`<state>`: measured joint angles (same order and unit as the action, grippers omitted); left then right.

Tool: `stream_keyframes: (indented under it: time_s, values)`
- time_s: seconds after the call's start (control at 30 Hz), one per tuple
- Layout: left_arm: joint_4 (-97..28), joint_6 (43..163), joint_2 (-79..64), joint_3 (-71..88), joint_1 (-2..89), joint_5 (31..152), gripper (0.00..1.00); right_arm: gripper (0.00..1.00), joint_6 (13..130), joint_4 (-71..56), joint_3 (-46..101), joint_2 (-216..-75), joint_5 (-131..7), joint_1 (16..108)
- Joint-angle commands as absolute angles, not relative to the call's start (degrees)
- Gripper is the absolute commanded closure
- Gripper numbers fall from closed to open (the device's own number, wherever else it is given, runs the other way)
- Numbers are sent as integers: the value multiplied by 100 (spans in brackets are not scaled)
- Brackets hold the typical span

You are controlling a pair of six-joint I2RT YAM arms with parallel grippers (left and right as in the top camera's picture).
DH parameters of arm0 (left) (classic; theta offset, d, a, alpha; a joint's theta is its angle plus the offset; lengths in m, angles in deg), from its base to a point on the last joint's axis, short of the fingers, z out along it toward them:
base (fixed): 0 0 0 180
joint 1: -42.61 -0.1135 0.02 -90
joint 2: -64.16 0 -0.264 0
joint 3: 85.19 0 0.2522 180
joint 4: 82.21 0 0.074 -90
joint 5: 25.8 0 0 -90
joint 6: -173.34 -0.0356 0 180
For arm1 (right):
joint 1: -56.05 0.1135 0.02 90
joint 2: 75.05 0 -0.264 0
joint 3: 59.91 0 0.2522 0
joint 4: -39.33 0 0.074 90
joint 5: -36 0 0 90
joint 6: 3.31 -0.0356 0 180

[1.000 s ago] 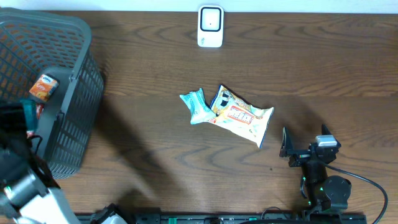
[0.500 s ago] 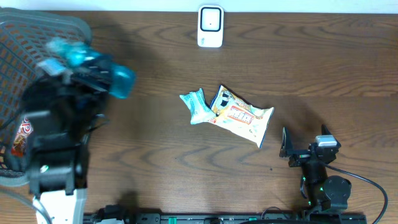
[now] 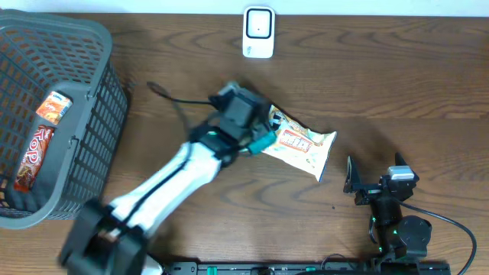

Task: Scan the item barcode
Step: 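Carry the Listerine bottle over and set it on the wipes packs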

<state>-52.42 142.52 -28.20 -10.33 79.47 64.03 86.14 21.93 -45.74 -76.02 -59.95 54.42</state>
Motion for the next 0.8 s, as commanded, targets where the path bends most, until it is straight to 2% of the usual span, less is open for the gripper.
stream_keyframes:
  time_s: [0.0,0.5,0.57,0.77]
  values:
    - [-5696,14322,-3430,-843,8223,6200,42,1,8699,2171,-4583,-7569,-5991,5464]
    - [-6162,14324,-4746,-843,8363,6198,41,1,8699,2171,-4583,-7569,-5991,5464]
    - [-6164,14324,-4765,-843,8365,6207,35,1,8699,2171,-4583,-7569,-5991,5464]
    - [-6164,14180,-4453,-816,8384,6454,3,1,8699,2171,-4583,-7569,-5991,5464]
